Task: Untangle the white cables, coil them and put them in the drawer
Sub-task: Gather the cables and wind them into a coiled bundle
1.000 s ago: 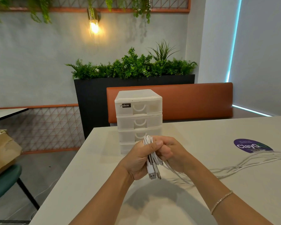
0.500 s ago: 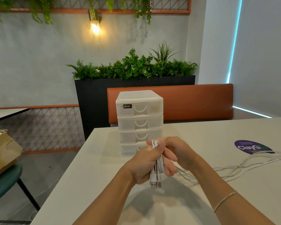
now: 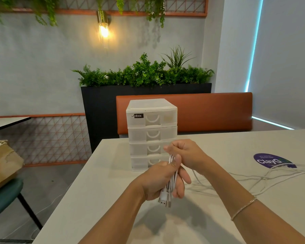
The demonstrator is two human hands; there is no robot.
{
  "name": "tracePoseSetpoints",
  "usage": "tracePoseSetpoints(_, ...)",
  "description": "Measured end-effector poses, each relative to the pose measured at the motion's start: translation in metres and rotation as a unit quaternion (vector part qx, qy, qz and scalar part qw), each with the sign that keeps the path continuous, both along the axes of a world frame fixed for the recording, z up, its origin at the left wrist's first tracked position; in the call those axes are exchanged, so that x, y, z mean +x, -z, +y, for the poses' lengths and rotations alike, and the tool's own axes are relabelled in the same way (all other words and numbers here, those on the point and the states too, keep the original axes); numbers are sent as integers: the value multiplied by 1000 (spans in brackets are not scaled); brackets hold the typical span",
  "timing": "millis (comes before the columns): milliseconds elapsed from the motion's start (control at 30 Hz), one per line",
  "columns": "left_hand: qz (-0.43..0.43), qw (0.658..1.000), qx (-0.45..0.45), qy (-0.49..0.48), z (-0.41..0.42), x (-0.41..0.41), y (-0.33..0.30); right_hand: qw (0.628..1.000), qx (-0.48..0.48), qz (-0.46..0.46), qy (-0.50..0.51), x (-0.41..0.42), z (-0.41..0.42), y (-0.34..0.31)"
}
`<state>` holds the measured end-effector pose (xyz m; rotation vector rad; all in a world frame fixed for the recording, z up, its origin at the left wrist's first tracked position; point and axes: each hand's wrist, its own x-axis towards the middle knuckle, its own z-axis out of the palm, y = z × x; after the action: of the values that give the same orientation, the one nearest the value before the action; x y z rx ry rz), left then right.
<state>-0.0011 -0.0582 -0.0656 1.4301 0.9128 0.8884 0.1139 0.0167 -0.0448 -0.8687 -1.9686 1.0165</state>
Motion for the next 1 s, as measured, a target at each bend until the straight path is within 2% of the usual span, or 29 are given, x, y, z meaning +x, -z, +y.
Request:
tracePoseSetpoints(133, 21, 1000, 1, 12, -5, 2, -3, 994, 49, -76, 54, -11, -2, -7)
tracePoseSetpoints(233, 0, 1000, -1, 16, -7, 2, -5, 997, 17, -59, 56, -13, -1, -12)
tracePoseSetpoints(467, -203, 979, -21, 10, -4, 2, -6, 989, -147, -7, -16, -7, -4, 19)
tracePoseSetpoints(567, -287, 957, -37, 7, -1, 0, -5, 983, -168, -49, -59, 4, -6, 31)
tracePoseSetpoints(767, -353, 934, -33, -44, 6, 3, -1, 986, -147, -69, 44, -11, -18, 41)
tracePoseSetpoints(900, -357, 930, -29, -83, 7, 6, -2, 995, -68, -60, 36, -5, -23, 45)
tracePoseSetpoints(1000, -363, 926, -23, -100, 9, 3, -3, 995, -97, -3, -28, 6, -26, 42)
